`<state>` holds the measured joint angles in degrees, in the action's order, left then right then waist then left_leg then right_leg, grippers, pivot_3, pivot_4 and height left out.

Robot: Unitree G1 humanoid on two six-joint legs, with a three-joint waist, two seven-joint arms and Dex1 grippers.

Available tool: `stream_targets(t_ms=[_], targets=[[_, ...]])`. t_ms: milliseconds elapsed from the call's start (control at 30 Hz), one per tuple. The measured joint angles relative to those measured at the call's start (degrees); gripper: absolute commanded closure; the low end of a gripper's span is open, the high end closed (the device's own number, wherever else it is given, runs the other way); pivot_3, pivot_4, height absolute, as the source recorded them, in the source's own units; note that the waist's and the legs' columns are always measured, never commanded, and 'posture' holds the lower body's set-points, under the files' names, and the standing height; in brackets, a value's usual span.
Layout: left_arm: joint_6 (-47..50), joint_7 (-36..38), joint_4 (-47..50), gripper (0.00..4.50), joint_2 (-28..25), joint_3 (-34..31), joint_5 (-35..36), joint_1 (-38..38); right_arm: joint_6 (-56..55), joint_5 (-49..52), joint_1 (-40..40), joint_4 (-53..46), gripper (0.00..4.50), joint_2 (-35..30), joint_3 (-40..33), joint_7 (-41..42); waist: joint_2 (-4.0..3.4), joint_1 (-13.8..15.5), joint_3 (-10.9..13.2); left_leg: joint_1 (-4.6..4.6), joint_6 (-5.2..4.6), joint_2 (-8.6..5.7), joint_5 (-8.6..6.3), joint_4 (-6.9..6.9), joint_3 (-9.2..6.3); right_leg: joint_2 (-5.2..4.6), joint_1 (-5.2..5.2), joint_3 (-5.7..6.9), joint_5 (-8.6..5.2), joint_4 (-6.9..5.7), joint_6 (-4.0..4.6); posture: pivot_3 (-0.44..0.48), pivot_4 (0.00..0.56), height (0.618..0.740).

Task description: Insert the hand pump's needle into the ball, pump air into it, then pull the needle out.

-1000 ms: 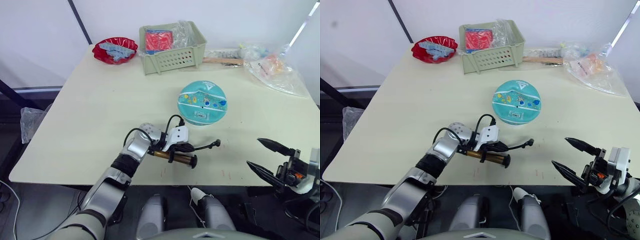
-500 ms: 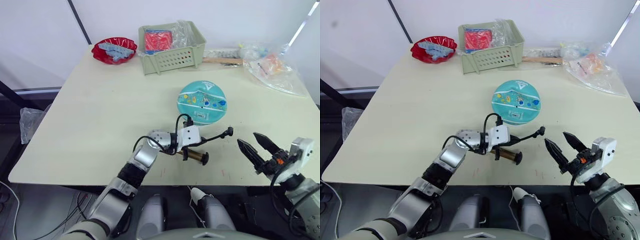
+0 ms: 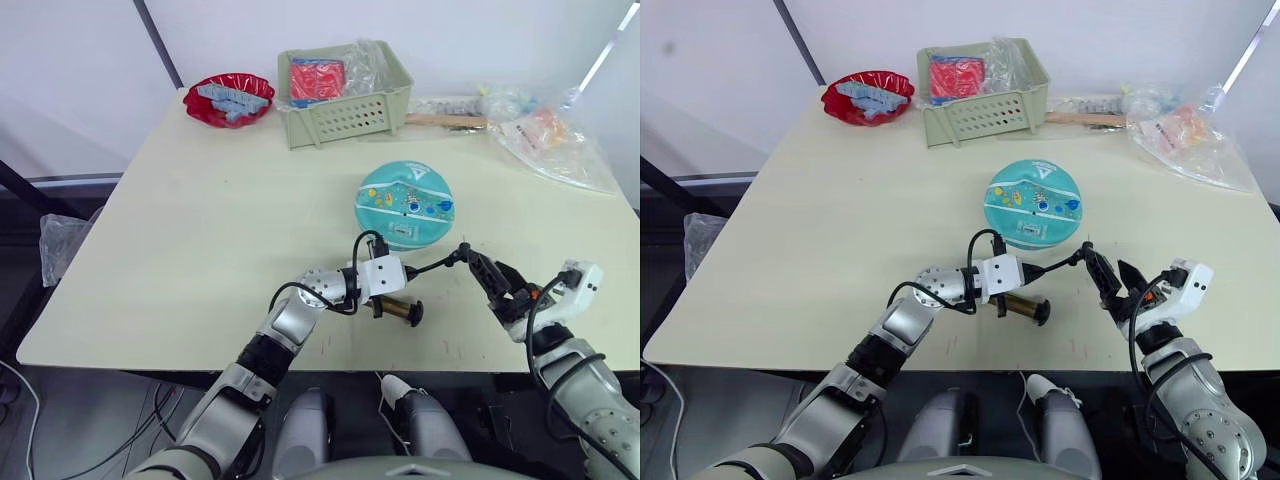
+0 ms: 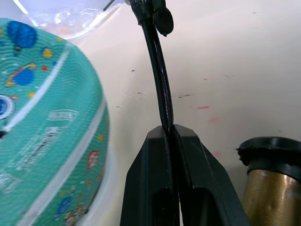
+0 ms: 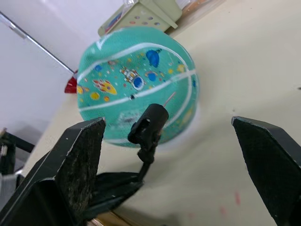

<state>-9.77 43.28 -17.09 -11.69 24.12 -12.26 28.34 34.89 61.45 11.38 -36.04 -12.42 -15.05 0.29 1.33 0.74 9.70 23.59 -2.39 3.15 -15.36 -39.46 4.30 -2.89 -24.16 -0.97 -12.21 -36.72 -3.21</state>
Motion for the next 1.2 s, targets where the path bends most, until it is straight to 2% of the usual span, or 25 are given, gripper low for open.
stream_targets(t_ms=[333, 833, 867, 967, 1033, 1067, 1100, 1133, 1200], targets=[[-0.69, -1.99, 0.10, 4.46, -0.08, 0.79, -1.24, -0.24, 0.53, -0.21, -4.19, 1.09, 0.00, 1.59, 3.39, -5.48, -0.02, -0.03, -0.01, 0.11, 0.00, 0.00, 0.00, 0.00, -0.01, 0.01, -0.12, 0.02, 0.06, -0.01, -0.11, 0.000, 0.150, 0.738], [-1.47, -2.25, 0.03, 4.46, -0.17, 1.24, -1.54, -0.21, 0.79, -2.04, -4.20, 1.56, 0.00, 2.28, 4.72, -8.35, -0.02, -0.04, -0.01, 0.12, 0.00, 0.00, 0.00, 0.00, -0.01, 0.01, -0.12, 0.03, 0.07, -0.01, -0.12, 0.000, 0.150, 0.738], [-1.62, -2.21, -0.01, 4.50, -0.21, 1.24, -1.54, -0.20, 0.79, -2.22, -4.20, 1.71, 0.52, 2.28, 4.73, -8.36, -0.02, -0.04, -0.01, 0.12, 0.00, 0.00, 0.00, 0.00, -0.01, 0.01, -0.12, 0.03, 0.07, -0.01, -0.11, 0.000, 0.150, 0.738], [-1.89, -2.08, -0.09, 4.50, -0.28, 1.24, -1.54, -0.19, 0.79, -3.06, -4.09, 2.48, 1.66, 2.29, 4.73, -8.37, -0.02, -0.03, -0.01, 0.12, 0.00, 0.00, 0.00, 0.00, -0.01, 0.01, -0.12, 0.03, 0.06, -0.01, -0.11, 0.000, 0.150, 0.738], [-1.89, -1.93, -0.09, 4.50, -0.33, 1.24, -1.54, -0.20, 0.76, -3.67, -3.97, 2.50, 2.63, 2.29, 4.74, -8.28, -0.03, -0.05, -0.02, 0.12, 0.00, 0.00, 0.00, 0.00, -0.01, 0.01, -0.12, 0.02, 0.07, -0.01, -0.12, 0.000, 0.150, 0.738], [-1.90, -1.86, -0.09, 4.50, -0.34, 1.25, -1.54, -0.20, 0.76, -3.94, -3.97, 2.50, 3.32, 2.29, 4.74, -8.22, -0.03, -0.05, -0.02, 0.12, 0.00, -0.01, 0.00, 0.00, -0.01, 0.01, -0.12, 0.03, 0.07, -0.01, -0.12, 0.000, 0.150, 0.738], [-1.90, -1.82, -0.09, 4.50, -0.34, 1.24, -1.53, -0.20, 0.76, -4.26, -3.97, 2.50, 3.50, 2.29, 4.76, -8.16, -0.03, -0.05, -0.02, 0.12, 0.00, 0.00, 0.00, 0.00, -0.01, 0.01, -0.12, 0.03, 0.07, -0.01, -0.12, 0.000, 0.150, 0.738], [-1.90, -1.78, -0.09, 4.50, -0.35, 1.25, -1.53, -0.20, 0.75, -4.45, -3.97, 2.50, 4.08, 2.30, 4.81, -8.08, -0.03, -0.05, -0.02, 0.12, 0.00, 0.00, 0.00, 0.00, -0.01, 0.01, -0.12, 0.03, 0.07, -0.01, -0.12, 0.000, 0.150, 0.738], [-1.90, -1.75, -0.09, 4.50, -0.41, 1.26, -1.53, -0.20, 0.71, -4.65, -3.97, 2.50, 4.10, 2.44, 4.88, -7.92, -0.03, -0.05, -0.02, 0.12, 0.00, 0.00, 0.00, 0.00, -0.01, 0.01, -0.12, 0.02, 0.07, -0.01, -0.12, 0.000, 0.150, 0.738]])
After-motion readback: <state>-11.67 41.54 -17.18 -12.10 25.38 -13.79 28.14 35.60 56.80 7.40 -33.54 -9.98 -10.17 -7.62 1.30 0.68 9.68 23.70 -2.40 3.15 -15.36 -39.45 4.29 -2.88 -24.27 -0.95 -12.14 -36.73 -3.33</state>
